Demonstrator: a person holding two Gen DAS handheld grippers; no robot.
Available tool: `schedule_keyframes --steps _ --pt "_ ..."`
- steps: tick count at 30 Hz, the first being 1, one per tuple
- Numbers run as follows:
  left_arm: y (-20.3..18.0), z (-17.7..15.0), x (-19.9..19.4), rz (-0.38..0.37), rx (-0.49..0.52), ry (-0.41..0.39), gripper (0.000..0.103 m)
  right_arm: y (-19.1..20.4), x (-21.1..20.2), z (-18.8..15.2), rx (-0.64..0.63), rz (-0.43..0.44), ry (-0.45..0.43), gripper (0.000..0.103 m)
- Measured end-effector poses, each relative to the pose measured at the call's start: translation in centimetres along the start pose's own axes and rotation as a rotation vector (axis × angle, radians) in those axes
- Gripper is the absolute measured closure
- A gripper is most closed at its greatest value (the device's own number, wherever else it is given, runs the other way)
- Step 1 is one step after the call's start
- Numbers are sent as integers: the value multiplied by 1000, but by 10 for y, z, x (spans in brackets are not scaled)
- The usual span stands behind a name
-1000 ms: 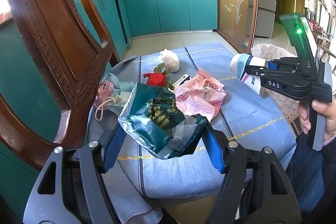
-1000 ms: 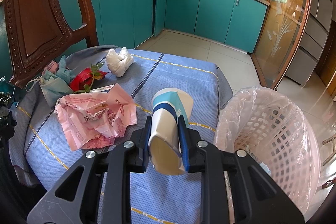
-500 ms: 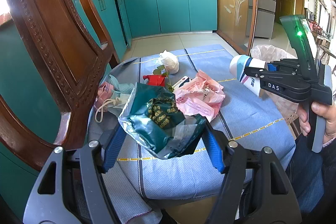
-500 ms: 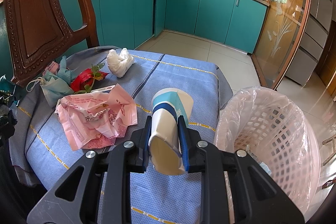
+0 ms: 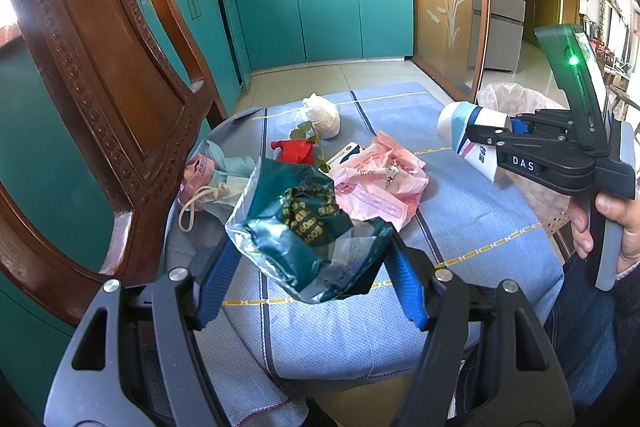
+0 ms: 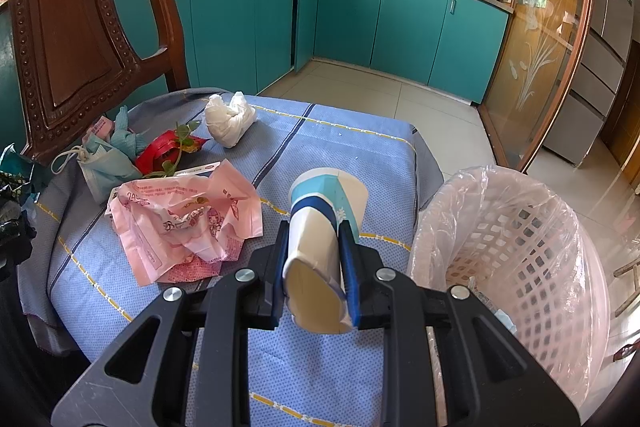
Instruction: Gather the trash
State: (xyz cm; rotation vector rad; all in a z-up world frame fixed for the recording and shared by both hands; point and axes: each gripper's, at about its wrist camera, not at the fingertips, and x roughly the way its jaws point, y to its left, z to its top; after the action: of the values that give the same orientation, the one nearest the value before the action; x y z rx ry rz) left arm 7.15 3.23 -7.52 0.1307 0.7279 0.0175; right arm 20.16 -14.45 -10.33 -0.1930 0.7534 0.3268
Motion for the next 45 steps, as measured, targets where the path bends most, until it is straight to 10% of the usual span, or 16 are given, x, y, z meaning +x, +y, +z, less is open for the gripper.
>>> schedule_keyframes --steps 25,32,45 --pt "8 34 -11 -10 -28 -104 34 -24 -44 5 74 29 -157 79" --pt "-16 71 0 -158 -13 -148 34 -103 -75 4 269 -80 -236 79" --pt "-169 127 88 -583 135 -6 33 -200 -49 -45 551 -238 1 66"
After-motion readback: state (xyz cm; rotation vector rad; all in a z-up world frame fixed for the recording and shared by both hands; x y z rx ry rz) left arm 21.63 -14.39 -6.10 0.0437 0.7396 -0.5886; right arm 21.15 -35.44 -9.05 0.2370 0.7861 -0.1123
